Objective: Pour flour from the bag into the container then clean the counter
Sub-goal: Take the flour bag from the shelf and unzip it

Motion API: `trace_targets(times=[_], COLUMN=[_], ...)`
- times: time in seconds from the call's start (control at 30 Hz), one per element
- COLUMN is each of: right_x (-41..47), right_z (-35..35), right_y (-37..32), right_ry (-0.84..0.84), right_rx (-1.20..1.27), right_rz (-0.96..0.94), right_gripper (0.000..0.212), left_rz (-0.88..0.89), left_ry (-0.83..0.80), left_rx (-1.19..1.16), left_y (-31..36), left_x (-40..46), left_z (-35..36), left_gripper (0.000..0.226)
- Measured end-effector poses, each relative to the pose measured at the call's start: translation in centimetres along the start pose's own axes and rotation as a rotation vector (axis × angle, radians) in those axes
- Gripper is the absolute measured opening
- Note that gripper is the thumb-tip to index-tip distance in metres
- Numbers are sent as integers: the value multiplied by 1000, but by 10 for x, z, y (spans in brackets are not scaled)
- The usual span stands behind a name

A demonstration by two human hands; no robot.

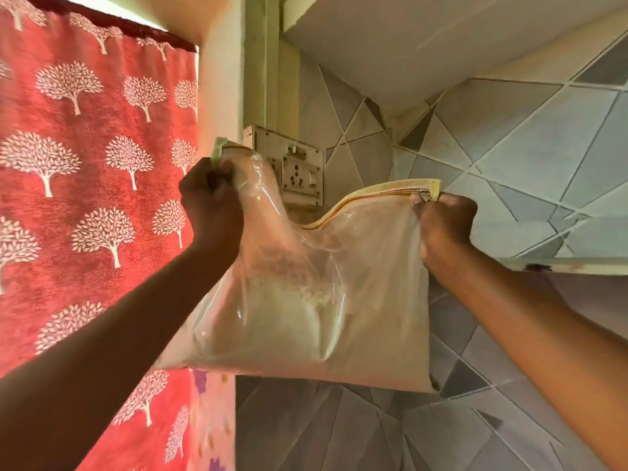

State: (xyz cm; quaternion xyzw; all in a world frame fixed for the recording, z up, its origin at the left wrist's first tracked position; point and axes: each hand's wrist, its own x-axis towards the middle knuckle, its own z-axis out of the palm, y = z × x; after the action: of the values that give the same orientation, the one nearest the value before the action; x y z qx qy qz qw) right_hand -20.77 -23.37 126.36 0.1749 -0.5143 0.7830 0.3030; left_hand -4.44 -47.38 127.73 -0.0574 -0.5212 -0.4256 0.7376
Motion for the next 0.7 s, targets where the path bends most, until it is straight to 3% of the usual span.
trace_targets(times=[0.13, 0.27, 0.37, 0.43, 0.57, 0.7], right_x=[-29, -57, -71, -78, -87, -88], right_z=[-38, -83, -125, -155, -211, -266], right_y=[30, 64, 96, 114, 143, 166], right_ry=[-38, -92, -101, -88, -40, 63], right_rx=[-46, -97, -158, -197, -284, -387], right_rz=[-5, -30, -9, 21, 65, 70], right_gripper=[24, 18, 26, 35, 25, 30], left_rz=[-97, -251, -401, -493, -625, -705], left_ry=[-119, -130, -127, -133, -195, -270], left_rx=[3, 50, 89, 108, 168, 211], left_y=[-14, -39, -52, -57, -69, -89], left_x=[-38, -90, -144, -179, -241, -292], left_z=[-28, -44, -48, -47, -40, -19], left_gripper=[22, 18, 14, 14, 21, 17])
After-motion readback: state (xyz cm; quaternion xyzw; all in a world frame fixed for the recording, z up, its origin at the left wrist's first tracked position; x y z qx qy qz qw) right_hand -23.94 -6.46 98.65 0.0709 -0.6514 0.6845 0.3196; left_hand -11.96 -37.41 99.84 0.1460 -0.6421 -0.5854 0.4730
